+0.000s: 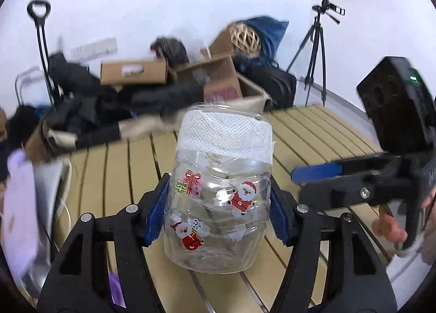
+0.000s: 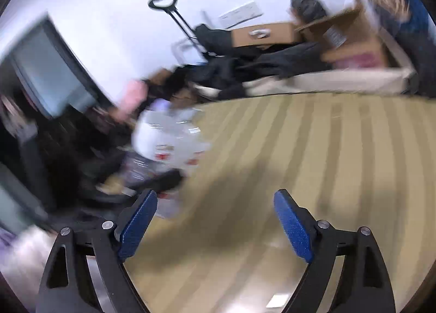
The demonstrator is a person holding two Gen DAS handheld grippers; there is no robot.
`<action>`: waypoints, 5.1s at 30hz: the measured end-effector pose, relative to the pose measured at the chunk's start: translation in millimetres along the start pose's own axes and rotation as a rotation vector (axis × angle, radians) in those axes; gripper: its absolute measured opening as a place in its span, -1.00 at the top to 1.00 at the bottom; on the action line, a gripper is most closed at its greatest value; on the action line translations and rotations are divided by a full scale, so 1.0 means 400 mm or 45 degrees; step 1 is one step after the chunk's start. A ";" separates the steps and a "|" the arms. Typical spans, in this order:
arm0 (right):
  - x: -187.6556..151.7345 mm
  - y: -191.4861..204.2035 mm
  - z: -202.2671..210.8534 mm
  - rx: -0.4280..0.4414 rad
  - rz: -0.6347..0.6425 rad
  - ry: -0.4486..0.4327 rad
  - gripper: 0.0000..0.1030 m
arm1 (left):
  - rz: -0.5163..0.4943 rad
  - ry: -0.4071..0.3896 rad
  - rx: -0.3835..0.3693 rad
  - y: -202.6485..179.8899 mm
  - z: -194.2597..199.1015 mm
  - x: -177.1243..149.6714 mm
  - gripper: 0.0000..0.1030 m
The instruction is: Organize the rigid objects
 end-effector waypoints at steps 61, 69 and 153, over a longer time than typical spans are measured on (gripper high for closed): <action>-0.016 0.010 -0.108 -0.388 0.320 -0.008 -0.67 | 0.371 -0.125 0.472 0.212 0.170 -0.196 -1.00; -0.138 0.081 0.097 -0.516 0.345 0.048 -0.70 | 0.397 -0.177 0.476 0.126 0.362 -0.227 -1.00; -1.315 0.926 0.987 -0.371 0.594 -0.277 -0.70 | 0.407 -0.545 0.738 -0.683 1.669 -1.040 -1.00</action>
Point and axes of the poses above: each gripper's, at about its wrist camera, not at the fingertips, and z roughly against the way its jaws point, y to its left, x to its top, the point moved 10 cm from there along -z, roughly the way its jaws point, and after that the axes turned 6 degrees about z, right-handed, at the moved point
